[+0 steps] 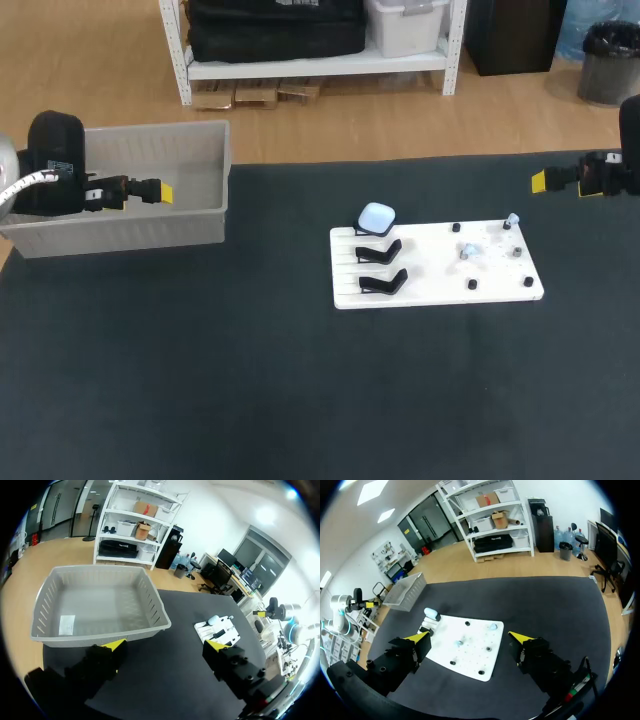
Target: Pick up each earbud case from the left stands, insert the matching earbuds, close the lid, and place the case in the box.
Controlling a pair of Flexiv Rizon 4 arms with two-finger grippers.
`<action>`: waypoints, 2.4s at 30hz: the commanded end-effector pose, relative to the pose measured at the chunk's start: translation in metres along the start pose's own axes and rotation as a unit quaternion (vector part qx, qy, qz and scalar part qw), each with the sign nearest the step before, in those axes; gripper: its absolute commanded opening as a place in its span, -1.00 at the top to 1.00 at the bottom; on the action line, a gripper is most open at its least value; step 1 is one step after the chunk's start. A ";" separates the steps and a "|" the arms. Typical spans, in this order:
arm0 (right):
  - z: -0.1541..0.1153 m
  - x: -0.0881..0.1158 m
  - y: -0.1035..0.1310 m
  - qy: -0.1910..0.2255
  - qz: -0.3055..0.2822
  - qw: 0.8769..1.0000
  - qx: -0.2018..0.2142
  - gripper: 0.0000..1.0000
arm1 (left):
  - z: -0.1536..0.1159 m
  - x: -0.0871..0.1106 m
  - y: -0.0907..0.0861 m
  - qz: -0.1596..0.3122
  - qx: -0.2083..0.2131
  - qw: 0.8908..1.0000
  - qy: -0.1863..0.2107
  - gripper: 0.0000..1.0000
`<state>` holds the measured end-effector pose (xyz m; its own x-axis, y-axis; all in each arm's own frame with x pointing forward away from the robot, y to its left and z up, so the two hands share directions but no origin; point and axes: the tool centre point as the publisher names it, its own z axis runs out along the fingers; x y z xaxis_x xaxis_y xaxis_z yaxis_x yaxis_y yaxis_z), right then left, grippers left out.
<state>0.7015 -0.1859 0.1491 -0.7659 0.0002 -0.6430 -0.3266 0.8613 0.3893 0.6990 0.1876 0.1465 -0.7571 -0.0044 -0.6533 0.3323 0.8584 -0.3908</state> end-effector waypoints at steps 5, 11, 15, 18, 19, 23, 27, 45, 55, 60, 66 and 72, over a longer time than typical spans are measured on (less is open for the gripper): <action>0.000 0.000 0.000 0.000 0.000 1.000 0.000 -1.00 | 0.000 -0.002 -0.002 -0.001 -0.005 1.000 0.005 -1.00; 0.000 0.000 0.000 0.000 0.000 1.000 0.000 -1.00 | 0.000 -0.002 -0.002 -0.001 -0.005 1.000 0.005 -1.00; 0.000 0.000 0.000 0.000 0.000 1.000 0.000 -1.00 | 0.000 -0.002 -0.002 -0.001 -0.005 1.000 0.005 -1.00; 0.000 0.000 0.000 0.000 0.000 1.000 0.000 -1.00 | 0.000 -0.002 -0.002 -0.001 -0.005 1.000 0.005 -1.00; 0.000 0.000 0.000 0.000 0.000 1.000 0.000 -1.00 | 0.000 -0.002 -0.002 -0.001 -0.005 1.000 0.005 -1.00; 0.000 0.000 0.000 0.000 0.000 1.000 0.000 -1.00 | 0.000 -0.002 -0.002 -0.001 -0.005 1.000 0.005 -1.00; 0.000 0.000 0.000 0.000 0.000 1.000 0.000 -1.00 | 0.004 -0.009 -0.012 0.044 0.013 0.999 0.005 -1.00; 0.000 0.000 0.000 0.000 0.000 1.000 0.000 -1.00 | 0.060 -0.033 -0.074 0.293 0.167 0.940 0.044 -1.00; 0.000 0.000 0.000 0.000 0.000 1.000 0.000 -1.00 | 0.104 -0.035 -0.103 0.406 0.220 0.885 0.053 -1.00; 0.000 0.000 0.000 0.000 0.000 1.000 0.000 -1.00 | 0.124 -0.038 -0.112 0.438 0.230 0.867 0.048 -1.00; 0.000 0.000 0.000 0.000 0.000 1.000 0.000 -1.00 | 0.147 -0.037 -0.119 0.460 0.250 0.851 0.047 -1.00; 0.000 0.000 0.000 0.000 0.000 1.000 0.000 -1.00 | 0.167 -0.030 -0.125 0.474 0.288 0.831 0.039 -1.00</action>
<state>0.7015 -0.1859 0.1491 -0.7659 0.0002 -0.6429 -0.3265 0.8613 0.3893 0.7618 0.0027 0.1179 -0.0390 0.6046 -0.7956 0.9897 0.1329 0.0524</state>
